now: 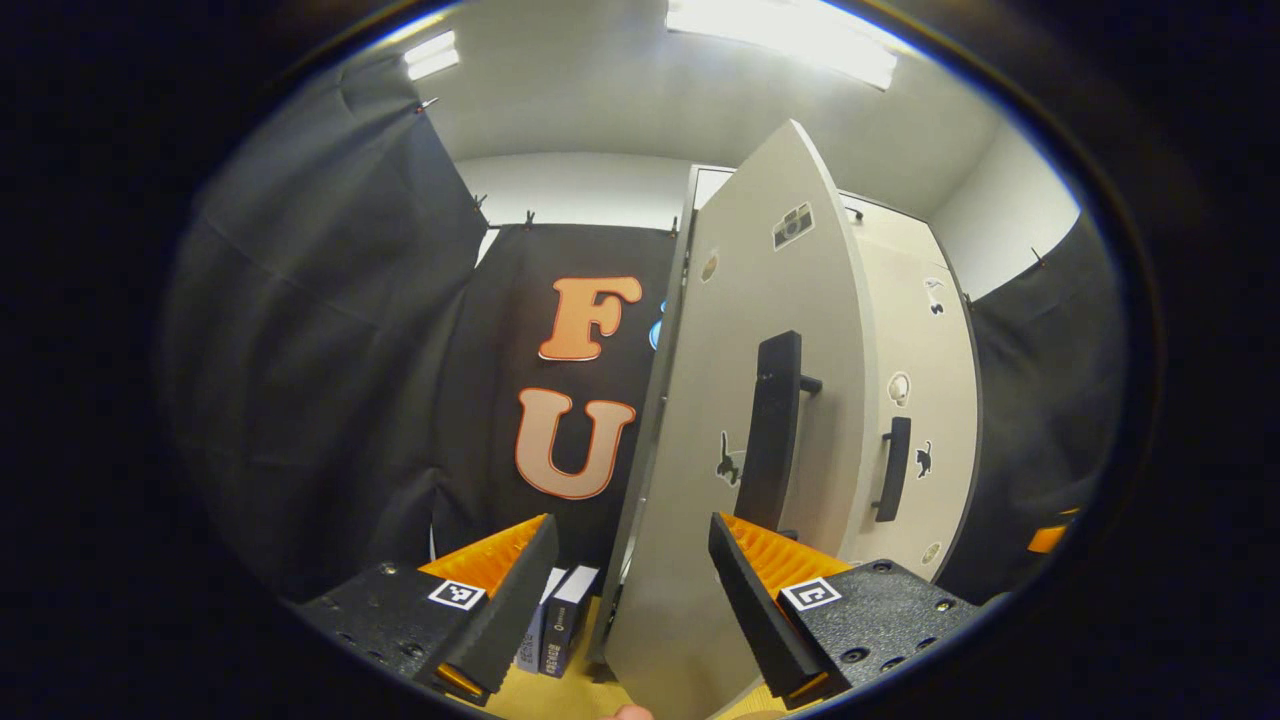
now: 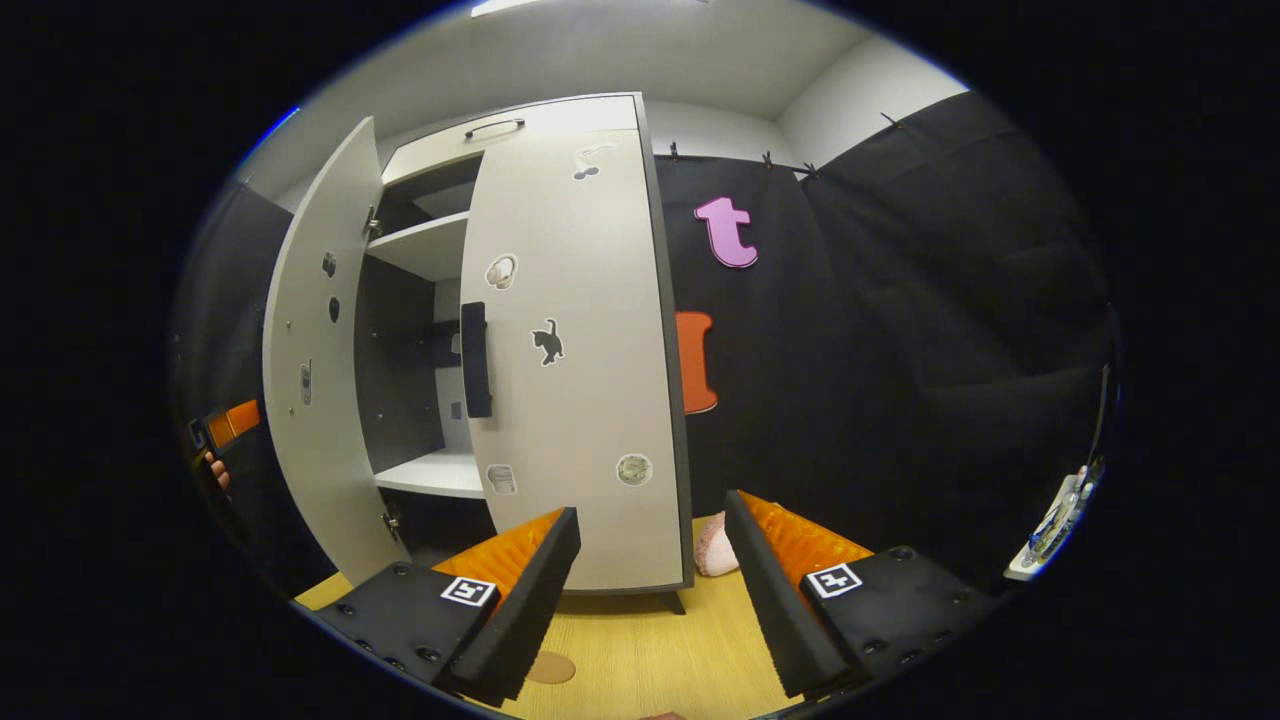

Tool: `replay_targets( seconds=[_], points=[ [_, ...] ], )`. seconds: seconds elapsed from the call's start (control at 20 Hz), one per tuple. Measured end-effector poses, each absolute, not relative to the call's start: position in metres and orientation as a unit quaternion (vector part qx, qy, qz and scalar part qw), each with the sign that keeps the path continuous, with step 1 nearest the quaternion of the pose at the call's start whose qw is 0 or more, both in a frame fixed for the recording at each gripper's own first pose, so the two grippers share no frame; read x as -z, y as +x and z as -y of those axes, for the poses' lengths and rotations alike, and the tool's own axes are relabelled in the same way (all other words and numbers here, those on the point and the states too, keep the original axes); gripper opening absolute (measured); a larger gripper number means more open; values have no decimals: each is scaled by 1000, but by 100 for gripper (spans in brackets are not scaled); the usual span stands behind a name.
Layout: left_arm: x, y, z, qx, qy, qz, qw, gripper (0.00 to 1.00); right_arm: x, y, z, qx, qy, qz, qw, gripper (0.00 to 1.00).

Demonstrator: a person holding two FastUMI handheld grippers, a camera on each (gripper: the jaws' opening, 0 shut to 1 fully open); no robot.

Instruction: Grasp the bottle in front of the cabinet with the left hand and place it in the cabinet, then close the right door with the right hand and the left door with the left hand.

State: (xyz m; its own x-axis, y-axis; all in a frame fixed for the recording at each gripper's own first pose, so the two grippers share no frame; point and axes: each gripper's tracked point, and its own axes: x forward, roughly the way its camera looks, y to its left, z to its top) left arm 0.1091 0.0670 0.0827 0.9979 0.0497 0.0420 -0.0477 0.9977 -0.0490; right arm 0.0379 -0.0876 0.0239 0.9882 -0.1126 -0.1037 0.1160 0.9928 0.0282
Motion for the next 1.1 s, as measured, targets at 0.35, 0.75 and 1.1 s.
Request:
replay_targets(
  seconds=[0.35,0.75,1.1],
  points=[
    [-79,126,-18,39,-42,16,998,94,-30,21,102,80,13,-46,996,97],
    [-74,139,22,84,-44,12,995,95,-30,11,127,114,17,-46,992,97],
    [-47,172,44,93,-49,-15,994,95,-41,-4,141,137,6,-37,990,97]
  ],
)
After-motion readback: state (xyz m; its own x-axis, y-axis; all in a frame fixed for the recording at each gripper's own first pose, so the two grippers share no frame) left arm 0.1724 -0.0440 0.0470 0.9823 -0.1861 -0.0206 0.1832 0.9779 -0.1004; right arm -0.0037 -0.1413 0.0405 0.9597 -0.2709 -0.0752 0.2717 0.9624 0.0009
